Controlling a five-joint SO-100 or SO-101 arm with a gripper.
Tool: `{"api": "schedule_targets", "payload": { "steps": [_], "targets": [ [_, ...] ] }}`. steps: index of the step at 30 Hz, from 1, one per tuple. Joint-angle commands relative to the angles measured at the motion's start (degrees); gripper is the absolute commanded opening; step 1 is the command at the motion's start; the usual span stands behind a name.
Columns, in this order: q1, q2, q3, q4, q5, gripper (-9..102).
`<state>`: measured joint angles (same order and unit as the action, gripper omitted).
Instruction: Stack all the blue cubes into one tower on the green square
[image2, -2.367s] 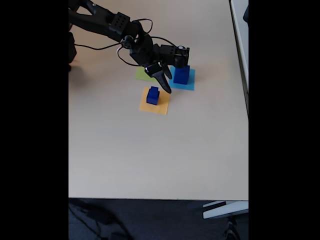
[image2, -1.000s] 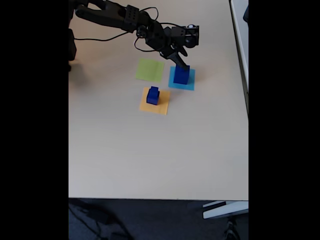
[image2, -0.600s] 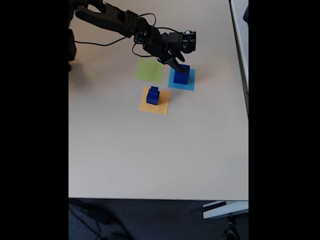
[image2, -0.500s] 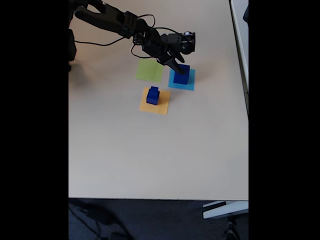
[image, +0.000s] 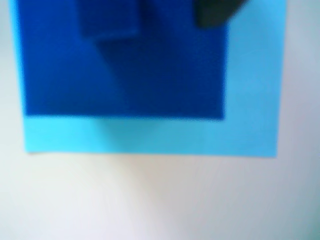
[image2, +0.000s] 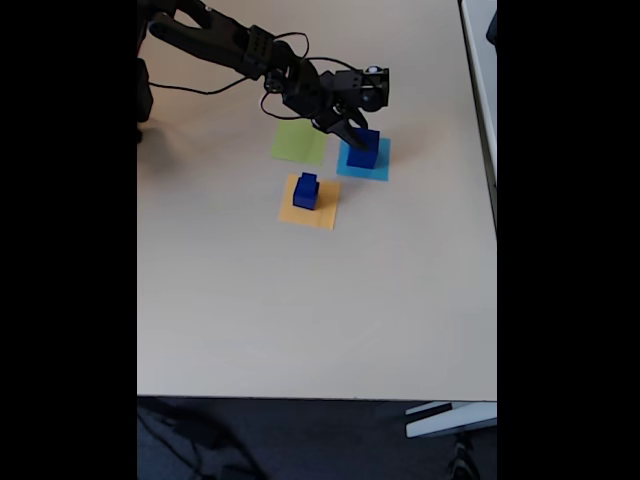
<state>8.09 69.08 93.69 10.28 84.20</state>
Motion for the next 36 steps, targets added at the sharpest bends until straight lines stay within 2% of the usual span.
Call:
{"api": "schedule_targets", "payload": {
  "steps": [1, 24, 36],
  "targets": [
    [0.09, 0.53, 0.35, -2.37, 0.97, 19],
    [0.09, -0.7, 0.44, -2.37, 1.76, 16],
    [0.26, -0.7, 0.62, -2.37, 1.93, 10]
  ]
}}
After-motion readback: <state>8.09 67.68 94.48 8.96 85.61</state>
